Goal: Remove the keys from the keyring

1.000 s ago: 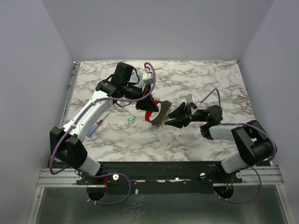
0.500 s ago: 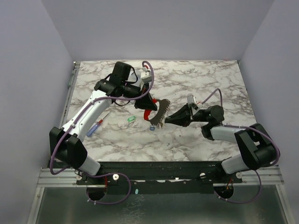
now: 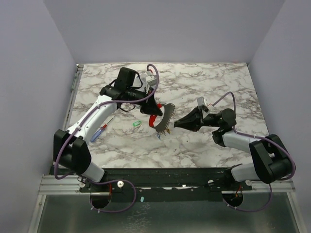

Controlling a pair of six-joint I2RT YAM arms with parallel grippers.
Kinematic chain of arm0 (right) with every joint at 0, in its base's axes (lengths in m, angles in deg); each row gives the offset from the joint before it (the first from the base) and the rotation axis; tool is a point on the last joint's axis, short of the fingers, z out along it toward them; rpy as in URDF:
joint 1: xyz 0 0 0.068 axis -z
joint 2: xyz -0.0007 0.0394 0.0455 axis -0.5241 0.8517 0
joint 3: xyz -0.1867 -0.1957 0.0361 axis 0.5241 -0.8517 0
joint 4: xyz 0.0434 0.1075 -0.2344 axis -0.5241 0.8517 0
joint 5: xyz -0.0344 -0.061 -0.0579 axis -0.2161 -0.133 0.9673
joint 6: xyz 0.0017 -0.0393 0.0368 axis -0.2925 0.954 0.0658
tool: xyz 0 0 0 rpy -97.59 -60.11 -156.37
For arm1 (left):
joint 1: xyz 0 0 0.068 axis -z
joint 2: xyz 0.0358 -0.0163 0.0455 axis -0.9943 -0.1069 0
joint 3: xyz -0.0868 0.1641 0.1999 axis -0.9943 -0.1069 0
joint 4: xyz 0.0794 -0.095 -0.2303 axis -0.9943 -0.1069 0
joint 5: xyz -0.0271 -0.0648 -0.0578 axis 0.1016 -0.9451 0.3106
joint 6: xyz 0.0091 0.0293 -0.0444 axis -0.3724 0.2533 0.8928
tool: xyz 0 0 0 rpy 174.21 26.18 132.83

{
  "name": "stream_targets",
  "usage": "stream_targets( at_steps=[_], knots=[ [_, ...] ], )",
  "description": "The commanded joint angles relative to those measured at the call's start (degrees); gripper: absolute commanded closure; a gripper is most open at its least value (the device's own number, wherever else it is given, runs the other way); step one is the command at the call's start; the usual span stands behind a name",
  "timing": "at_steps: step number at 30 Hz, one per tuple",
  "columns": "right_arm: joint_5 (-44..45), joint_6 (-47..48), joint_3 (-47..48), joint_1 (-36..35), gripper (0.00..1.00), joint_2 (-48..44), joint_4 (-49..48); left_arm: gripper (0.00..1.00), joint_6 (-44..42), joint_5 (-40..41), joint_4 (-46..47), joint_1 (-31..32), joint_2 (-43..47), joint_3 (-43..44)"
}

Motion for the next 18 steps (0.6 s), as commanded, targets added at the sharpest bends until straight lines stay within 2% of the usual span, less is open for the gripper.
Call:
stream_targets(
  at_steps=[1,6,9,10,12,14,15,18],
  knots=[
    [-3.42,-2.70,-0.94,1.60,0.99,-1.33,2.36,1.00,3.48,2.66,4.48,-0.70,-2.22,-4.07],
    [-4.44,-2.59,0.67,3.54,1.00,-0.89,7.64,1.00,5.89,2.15,6.46,-0.71,-5.16,-8.91],
    [-4.59,-0.05,2.51,4.45,1.00,-0.41,17.11,1.00,8.83,4.05,9.26,-0.72,-6.87,-10.95],
    [-4.64,2.58,3.69,4.69,1.00,-0.28,22.52,1.00,9.91,4.47,10.57,-0.72,-7.75,-11.62],
    [-3.76,12.05,7.78,5.02,0.99,-0.06,39.77,1.00,12.73,5.17,13.41,-0.67,-9.62,-12.99],
    [-1.23,26.86,14.67,5.05,0.99,0.62,62.77,1.00,14.08,5.46,14.64,-0.68,-12.05,-13.11],
    [-0.03,31.19,16.54,5.04,0.99,1.13,69.35,1.00,14.38,5.78,14.90,-0.71,-13.43,-12.83],
    [3.65,36.19,19.46,5.04,1.00,2.82,81.08,1.00,14.73,7.14,15.07,-0.69,-17.25,-11.44]
  ],
)
